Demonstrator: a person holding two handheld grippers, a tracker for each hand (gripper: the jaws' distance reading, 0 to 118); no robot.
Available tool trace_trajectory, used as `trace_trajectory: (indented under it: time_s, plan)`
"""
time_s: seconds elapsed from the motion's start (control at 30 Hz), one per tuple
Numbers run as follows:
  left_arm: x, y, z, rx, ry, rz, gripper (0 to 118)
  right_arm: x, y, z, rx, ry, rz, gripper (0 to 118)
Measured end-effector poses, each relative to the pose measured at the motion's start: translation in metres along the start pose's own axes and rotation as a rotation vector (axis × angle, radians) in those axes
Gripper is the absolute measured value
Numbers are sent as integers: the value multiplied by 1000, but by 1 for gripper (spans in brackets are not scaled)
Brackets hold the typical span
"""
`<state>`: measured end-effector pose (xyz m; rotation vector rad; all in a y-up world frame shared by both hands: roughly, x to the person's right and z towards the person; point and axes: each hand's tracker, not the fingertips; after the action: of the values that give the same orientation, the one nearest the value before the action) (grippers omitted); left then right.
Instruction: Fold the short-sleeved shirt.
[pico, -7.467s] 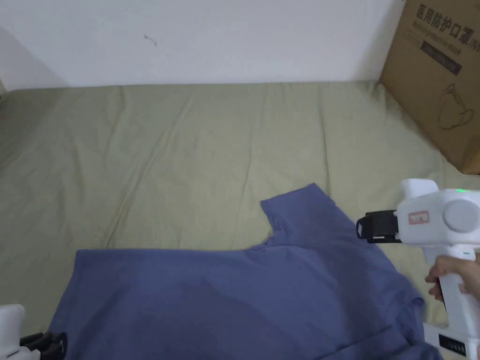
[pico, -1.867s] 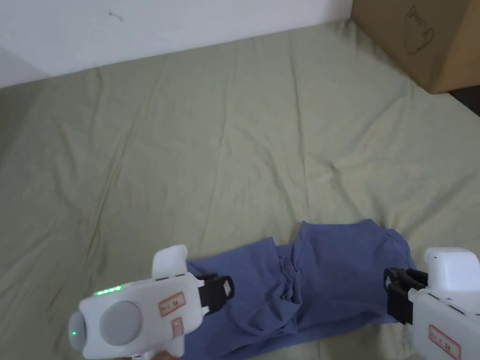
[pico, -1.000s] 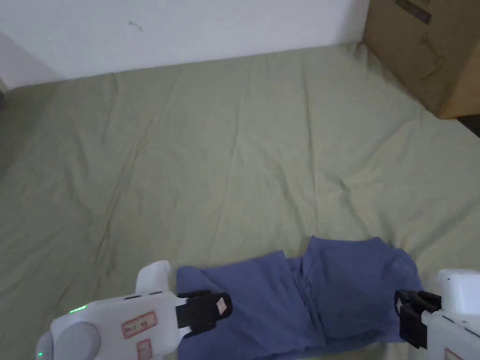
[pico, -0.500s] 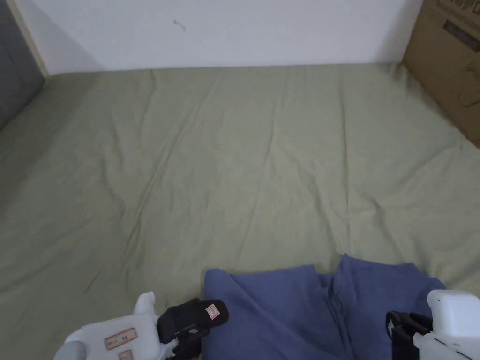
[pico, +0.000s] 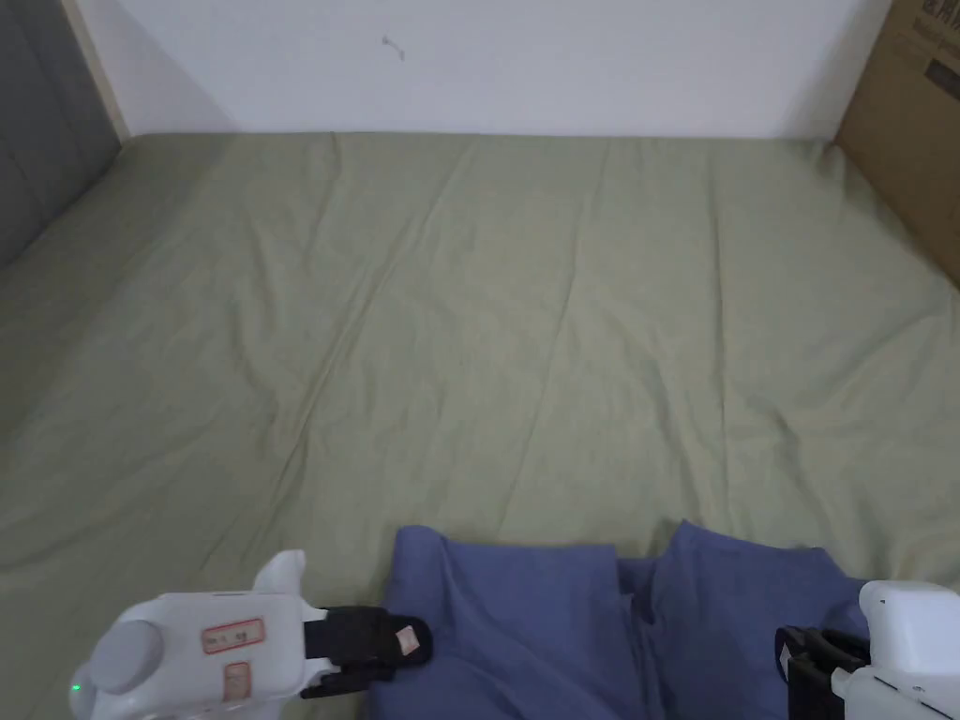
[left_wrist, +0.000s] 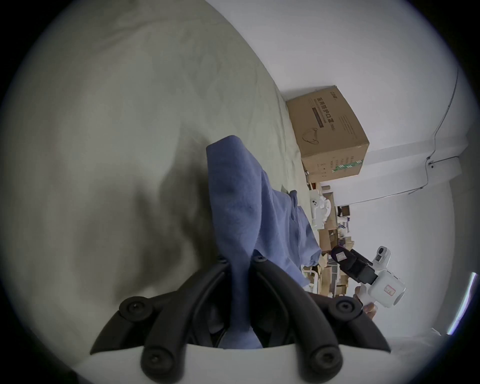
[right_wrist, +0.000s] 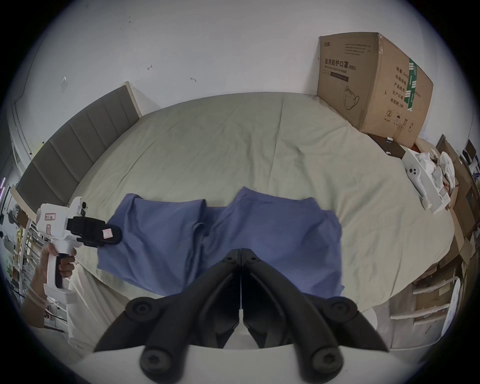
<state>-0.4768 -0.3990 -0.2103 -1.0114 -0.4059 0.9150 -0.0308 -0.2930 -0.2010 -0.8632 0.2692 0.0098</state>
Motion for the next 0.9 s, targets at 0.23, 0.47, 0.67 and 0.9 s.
trace_trajectory:
  time_s: [0.23, 0.47, 0.67, 0.9]
  plan:
    - [-42, 19, 90, 108, 206, 36, 9, -7, -4, -5, -5, 23, 5, 0]
    - [0, 22, 108, 134, 268, -9, 9, -2, -11, -9, -23, 29, -14, 0]
    - [110, 22, 76, 151, 239, -225, 9, 10, -11, -8, -20, 23, -36, 0]
    - [204, 8, -18, 28, 188, -436, 9, 37, -18, -2, -3, 12, -97, 0]
